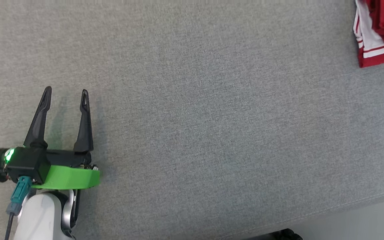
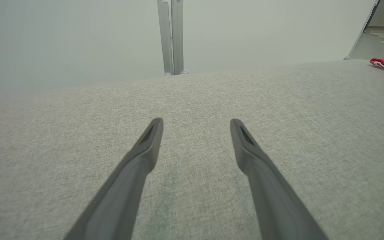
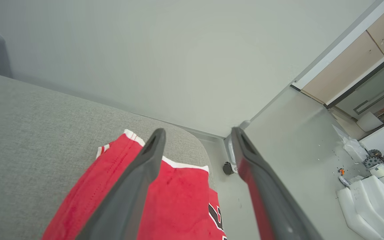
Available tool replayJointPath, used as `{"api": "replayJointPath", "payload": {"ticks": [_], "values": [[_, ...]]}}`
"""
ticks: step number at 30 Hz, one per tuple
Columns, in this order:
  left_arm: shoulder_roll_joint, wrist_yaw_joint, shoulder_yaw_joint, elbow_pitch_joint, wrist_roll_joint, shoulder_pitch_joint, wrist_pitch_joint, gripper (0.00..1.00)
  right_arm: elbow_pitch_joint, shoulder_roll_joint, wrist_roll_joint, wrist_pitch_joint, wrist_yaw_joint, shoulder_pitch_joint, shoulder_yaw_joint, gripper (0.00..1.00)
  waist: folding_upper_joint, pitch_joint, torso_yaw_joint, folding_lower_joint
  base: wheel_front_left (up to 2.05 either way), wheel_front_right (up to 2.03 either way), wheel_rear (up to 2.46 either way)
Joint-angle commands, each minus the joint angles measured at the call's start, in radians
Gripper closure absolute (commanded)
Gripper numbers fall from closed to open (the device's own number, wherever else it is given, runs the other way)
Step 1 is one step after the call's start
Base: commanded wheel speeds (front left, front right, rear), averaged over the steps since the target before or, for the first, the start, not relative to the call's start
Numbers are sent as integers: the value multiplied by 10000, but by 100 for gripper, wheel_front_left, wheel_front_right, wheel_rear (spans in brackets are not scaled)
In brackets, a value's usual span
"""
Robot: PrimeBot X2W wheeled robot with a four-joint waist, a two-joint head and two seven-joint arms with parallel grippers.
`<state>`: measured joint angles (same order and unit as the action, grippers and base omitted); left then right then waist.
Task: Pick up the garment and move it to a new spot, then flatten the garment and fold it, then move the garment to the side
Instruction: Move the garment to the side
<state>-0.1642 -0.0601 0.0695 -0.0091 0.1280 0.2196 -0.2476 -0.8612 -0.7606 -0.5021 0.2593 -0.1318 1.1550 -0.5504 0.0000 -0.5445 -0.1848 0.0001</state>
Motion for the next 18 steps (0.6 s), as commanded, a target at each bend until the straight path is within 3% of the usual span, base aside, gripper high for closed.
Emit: {"api": "replayJointPath", "payload": {"ticks": [1, 7, 18], "values": [[17, 95, -70, 107, 78, -154, -67, 0, 326, 132, 44, 55, 23, -294, 176, 0, 0, 700, 179, -1, 0, 0, 0], [136, 184, -214, 467, 271, -420, -147, 0, 2018, 1029, 396, 54, 23, -1707, 1393, 0, 0, 1641, 492, -1, 0, 0, 0], [422, 210, -295, 810, 377, -1088, -168, 0, 4400, 3251, 1585, 57, 23, -5159, 3200, 0, 0, 3357, 1266, -1, 0, 0, 0]]}}
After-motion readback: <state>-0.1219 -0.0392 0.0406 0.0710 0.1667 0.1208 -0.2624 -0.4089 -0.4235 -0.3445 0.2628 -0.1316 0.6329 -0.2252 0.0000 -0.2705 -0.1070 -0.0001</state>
